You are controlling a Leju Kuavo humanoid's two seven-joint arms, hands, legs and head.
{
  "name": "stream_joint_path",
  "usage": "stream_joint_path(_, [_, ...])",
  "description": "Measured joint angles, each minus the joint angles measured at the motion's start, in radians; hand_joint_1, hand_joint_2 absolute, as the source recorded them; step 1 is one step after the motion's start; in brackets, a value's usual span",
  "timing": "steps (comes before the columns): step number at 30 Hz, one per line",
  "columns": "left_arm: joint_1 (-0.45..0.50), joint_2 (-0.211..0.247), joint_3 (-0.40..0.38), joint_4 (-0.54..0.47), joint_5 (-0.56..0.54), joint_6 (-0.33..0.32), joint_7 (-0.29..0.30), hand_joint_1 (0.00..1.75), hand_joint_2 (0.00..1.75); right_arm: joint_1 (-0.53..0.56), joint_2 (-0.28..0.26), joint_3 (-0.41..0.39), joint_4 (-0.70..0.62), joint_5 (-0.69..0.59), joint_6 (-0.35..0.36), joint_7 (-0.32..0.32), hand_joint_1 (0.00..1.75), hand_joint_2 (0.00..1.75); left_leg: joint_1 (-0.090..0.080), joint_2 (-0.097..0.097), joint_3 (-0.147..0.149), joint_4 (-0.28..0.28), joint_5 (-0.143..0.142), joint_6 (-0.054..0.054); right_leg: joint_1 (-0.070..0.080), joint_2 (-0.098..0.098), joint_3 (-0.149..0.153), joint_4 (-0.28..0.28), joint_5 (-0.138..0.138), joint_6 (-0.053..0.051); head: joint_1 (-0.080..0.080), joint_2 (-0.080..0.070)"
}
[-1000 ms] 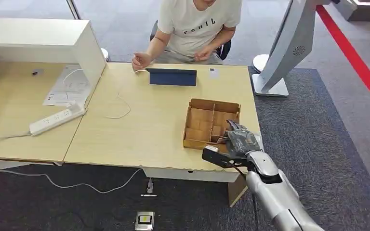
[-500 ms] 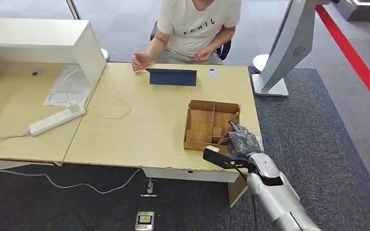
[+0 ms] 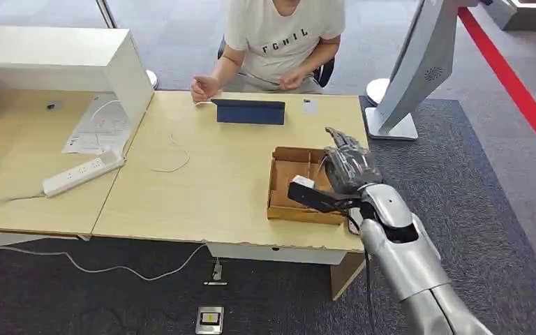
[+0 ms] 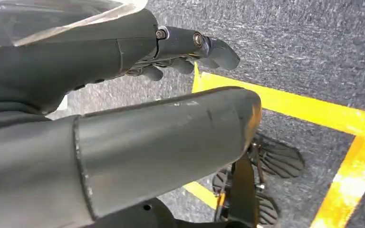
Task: Pass the card to the sensor for recognition and then transmit it.
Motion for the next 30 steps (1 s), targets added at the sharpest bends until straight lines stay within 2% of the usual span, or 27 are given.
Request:
stream_joint_path(8, [0.0,0.002,0.026,0.0,0.018,-0.007,-0.016,0.0,0.0,-0.091,0.034,0.003,0.018,0.046,-0.06,-0.044,1.75,1.75,0.0,0.0,-0.001,0.0,0.0,0.0,0.0,0.0,-0.001,0.001,0.0,0.0,0.0,0.0])
stream_joint_path(15, [0.0,0.013,0.047,0.0,0.011,-0.027,-0.026,0.0,0.0,-0.266,0.113,0.012,0.189,0.11,-0.15,-0.059,1.75,1.75,0.001,0.0,-0.002,0.0,0.001,-0.001,0.0,0.0,-0.001,0.002,0.0,0.0,0.0,0.0])
stream_joint_path(22, [0.0,0.028,0.047,0.0,-0.057,-0.1,-0.011,0.0,0.0,-0.37,0.172,0.024,0.343,0.133,-0.165,-0.054,1.75,1.75,0.001,-0.001,-0.002,0.0,0.001,-0.001,0.001,0.0,-0.002,0.001,0.0,0.0,0.0,0.0])
stream_joint_path(30, [0.006,0.047,0.01,0.0,-0.143,-0.217,0.003,0.0,0.0,-0.415,0.202,0.035,0.473,0.139,-0.164,-0.055,1.75,1.75,0.001,0.0,-0.002,0.0,0.001,-0.001,0.001,0.0,-0.002,0.001,0.0,0.0,0.0,0.0])
